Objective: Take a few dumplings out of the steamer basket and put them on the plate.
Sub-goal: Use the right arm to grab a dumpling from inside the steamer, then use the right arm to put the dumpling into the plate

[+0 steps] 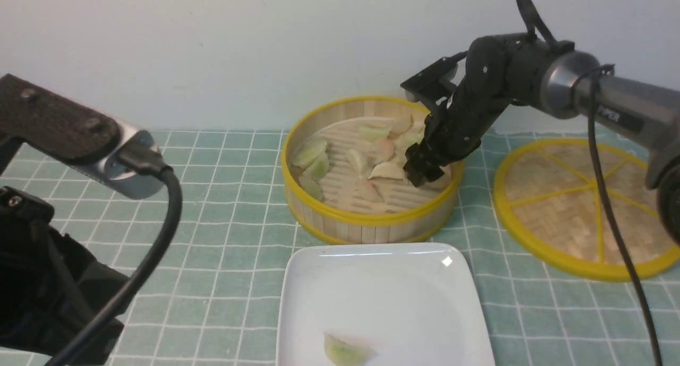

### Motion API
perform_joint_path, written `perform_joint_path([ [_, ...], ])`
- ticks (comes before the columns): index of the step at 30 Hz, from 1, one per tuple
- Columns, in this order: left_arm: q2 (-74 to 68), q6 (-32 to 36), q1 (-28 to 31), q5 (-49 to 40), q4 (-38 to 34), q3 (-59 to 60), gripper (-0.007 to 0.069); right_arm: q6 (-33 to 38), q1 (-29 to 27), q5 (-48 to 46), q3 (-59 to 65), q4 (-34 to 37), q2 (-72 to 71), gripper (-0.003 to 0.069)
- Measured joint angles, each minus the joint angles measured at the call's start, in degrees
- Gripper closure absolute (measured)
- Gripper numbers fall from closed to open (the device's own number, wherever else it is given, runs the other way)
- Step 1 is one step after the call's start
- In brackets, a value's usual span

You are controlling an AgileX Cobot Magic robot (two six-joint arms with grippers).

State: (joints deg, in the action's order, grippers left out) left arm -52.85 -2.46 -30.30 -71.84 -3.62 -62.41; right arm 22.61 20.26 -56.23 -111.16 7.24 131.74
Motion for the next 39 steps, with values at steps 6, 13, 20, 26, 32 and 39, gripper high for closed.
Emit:
perform_joint_path([
  [6, 0.20, -0.79, 0.05, 0.00, 3.62, 0.05, 0.0631, -2.25, 0.24, -0.95, -0.27, -0.42, 0.93, 0.0404],
  [13, 0.20, -0.85, 0.05, -0.06, 3.93, 0.05, 0.0631, -4.19, 0.37, -10.42, -5.53, -0.20, -0.07, 0.0483],
  [20, 0.20, -0.85, 0.05, 0.39, 5.10, 0.05, 0.0631, -8.63, 0.37, -14.59, -8.87, 2.93, -13.24, 0.0483],
  [26, 0.20, -0.85, 0.05, 1.48, 5.35, 0.05, 0.0631, -9.25, 0.99, -14.64, 6.39, 11.99, -29.40, 0.0483],
  [32, 0.20, -0.85, 0.05, 1.53, 5.35, 0.05, 0.0631, -10.25, 5.33, -14.53, 26.68, 13.09, -31.56, 0.0483],
  [39, 0.20, -0.81, 0.05, 1.53, 5.39, 0.05, 0.0631, -11.46, 9.78, -2.90, 36.92, 13.57, -24.80, 0.0468],
])
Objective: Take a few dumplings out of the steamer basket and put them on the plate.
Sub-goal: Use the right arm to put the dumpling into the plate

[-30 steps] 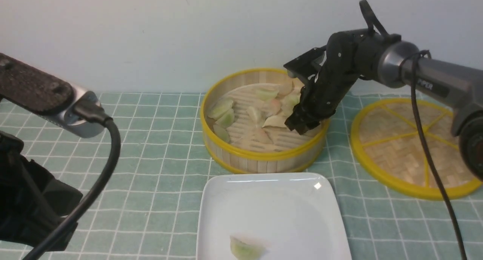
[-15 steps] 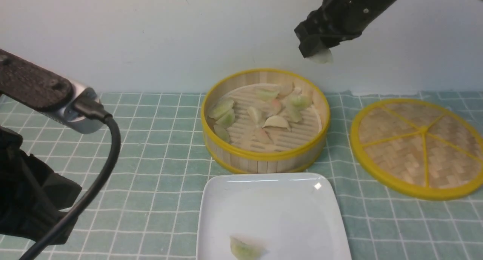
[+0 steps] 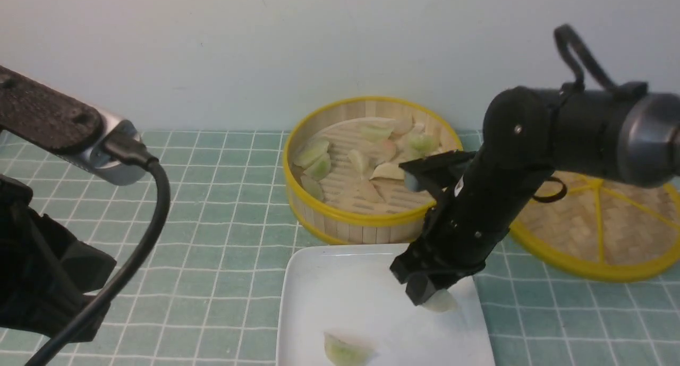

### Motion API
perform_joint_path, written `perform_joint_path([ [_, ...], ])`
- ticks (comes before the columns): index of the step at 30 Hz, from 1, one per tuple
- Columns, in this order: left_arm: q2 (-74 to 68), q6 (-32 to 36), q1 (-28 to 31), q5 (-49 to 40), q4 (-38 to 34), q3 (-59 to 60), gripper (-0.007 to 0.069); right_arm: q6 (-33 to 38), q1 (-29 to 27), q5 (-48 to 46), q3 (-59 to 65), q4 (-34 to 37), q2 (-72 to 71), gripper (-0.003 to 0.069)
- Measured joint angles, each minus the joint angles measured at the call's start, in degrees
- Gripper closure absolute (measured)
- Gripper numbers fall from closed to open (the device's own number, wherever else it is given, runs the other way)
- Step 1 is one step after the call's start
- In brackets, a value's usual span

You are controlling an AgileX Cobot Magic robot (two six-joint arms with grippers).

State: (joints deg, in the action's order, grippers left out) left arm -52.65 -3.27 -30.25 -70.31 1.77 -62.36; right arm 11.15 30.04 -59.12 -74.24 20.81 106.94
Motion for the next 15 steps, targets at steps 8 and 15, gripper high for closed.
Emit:
perform_joint_path([
  [8, 0.00, 0.05, 0.00, 0.00, 1.12, 0.00, 0.0631, -0.78, 0.29, 0.51, -3.35, 1.02, 2.50, 0.0237],
  [15, 0.00, 0.05, 0.00, 0.00, 3.76, 0.00, 0.0631, -5.05, 0.29, -6.49, -10.38, -5.09, -9.91, 0.0453],
])
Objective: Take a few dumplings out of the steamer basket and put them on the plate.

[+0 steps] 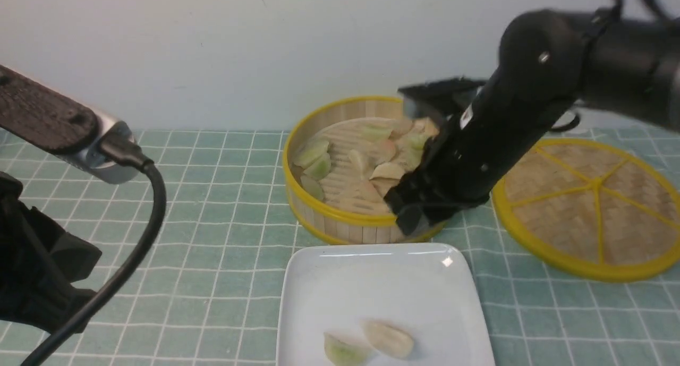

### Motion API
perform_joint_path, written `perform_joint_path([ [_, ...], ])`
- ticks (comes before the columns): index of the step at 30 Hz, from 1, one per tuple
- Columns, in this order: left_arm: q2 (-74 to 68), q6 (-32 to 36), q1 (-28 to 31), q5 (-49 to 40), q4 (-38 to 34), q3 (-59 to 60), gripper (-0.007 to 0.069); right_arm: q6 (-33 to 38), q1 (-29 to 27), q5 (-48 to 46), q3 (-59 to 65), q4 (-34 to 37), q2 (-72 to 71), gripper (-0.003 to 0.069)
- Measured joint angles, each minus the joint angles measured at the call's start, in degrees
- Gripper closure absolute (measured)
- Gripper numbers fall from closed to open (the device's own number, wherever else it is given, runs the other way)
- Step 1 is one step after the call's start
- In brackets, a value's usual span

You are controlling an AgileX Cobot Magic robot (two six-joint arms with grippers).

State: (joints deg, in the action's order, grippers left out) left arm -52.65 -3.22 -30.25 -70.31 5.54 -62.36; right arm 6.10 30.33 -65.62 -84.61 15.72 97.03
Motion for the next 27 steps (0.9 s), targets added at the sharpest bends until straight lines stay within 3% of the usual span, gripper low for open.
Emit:
perform_joint_path([
  [1, 0.00, 0.00, 0.00, 0.05, 0.13, 0.00, 0.0631, -1.03, 0.00, 0.01, -0.24, -1.94, -5.99, 0.0552],
  [2, 0.00, 0.00, 0.00, 0.19, 0.20, 0.05, 0.0631, -2.21, 0.00, 0.01, -0.29, -3.50, -9.88, 0.0601],
  [5, 0.00, 0.00, 0.00, 1.36, 0.20, 0.02, 0.0631, -5.78, 0.00, 1.30, -0.14, -7.91, -20.00, 0.0659],
  [11, 0.00, 0.00, 0.00, 4.31, 0.26, 0.02, 0.0631, -10.14, 0.00, 10.56, 8.24, -14.04, -41.26, 0.0672],
  [18, 0.00, 0.00, 0.00, 9.90, 0.26, 0.02, 0.0631, -16.24, 0.00, 35.56, 43.46, -23.12, -78.65, 0.0673],
  [22, 0.00, 0.00, 0.00, 12.89, -0.16, 0.02, 0.0631, -23.17, 0.00, 41.36, 54.13, -27.58, -93.51, 0.0673],
  [27, 0.21, 0.00, 0.00, 16.85, -1.37, 0.48, 0.0631, -31.51, 0.00, 42.25, 57.70, -35.72, -97.94, 0.0673],
])
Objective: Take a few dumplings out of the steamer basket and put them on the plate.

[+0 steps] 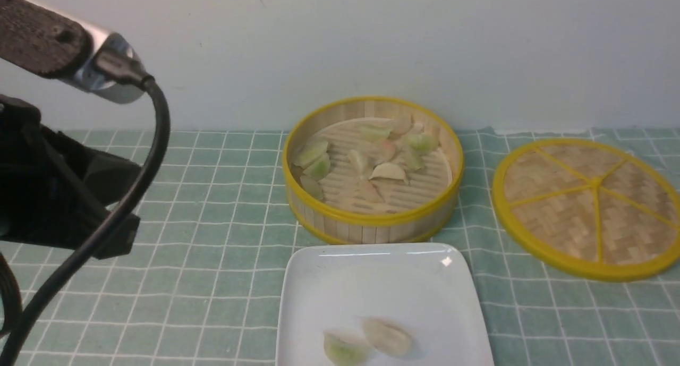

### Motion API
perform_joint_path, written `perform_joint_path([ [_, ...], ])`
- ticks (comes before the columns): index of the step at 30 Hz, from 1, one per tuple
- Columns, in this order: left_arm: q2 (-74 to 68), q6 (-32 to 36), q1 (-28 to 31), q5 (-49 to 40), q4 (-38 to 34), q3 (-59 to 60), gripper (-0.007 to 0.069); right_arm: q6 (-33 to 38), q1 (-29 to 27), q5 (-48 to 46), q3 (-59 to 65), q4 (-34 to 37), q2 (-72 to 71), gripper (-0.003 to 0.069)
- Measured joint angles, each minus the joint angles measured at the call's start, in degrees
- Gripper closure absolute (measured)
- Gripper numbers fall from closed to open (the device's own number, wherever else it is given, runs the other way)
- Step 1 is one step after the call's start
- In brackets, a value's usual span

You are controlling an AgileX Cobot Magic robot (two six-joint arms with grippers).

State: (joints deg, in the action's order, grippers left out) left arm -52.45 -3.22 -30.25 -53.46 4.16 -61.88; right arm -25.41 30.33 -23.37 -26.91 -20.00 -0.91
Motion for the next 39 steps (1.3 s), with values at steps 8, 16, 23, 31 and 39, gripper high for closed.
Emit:
perform_joint_path([
  [8, 11.70, -2.16, 0.00, 7.25, -1.06, 9.17, 0.0631, -4.00, 0.00, 0.35, 0.38, -2.85, 0.00, 0.0673],
  [16, 29.13, -6.27, 0.00, 14.92, -1.07, 16.71, 0.0631, -4.17, 0.00, 0.45, 0.38, -2.90, 0.00, 0.0673],
  [23, 35.28, -6.44, 0.00, 14.92, -1.02, 17.19, 0.0631, -4.18, 0.00, 0.45, 0.38, -2.90, 0.00, 0.0673],
  [31, 36.29, -5.36, 0.21, 15.46, 0.80, 19.53, 0.0631, -4.18, 0.00, 0.45, 0.38, -2.90, 0.00, 0.0673],
  [39, 46.67, 2.73, 14.89, 26.99, -3.66, 39.12, 0.0631, -4.18, 0.00, 0.50, 0.38, -2.90, 0.00, 0.0673],
])
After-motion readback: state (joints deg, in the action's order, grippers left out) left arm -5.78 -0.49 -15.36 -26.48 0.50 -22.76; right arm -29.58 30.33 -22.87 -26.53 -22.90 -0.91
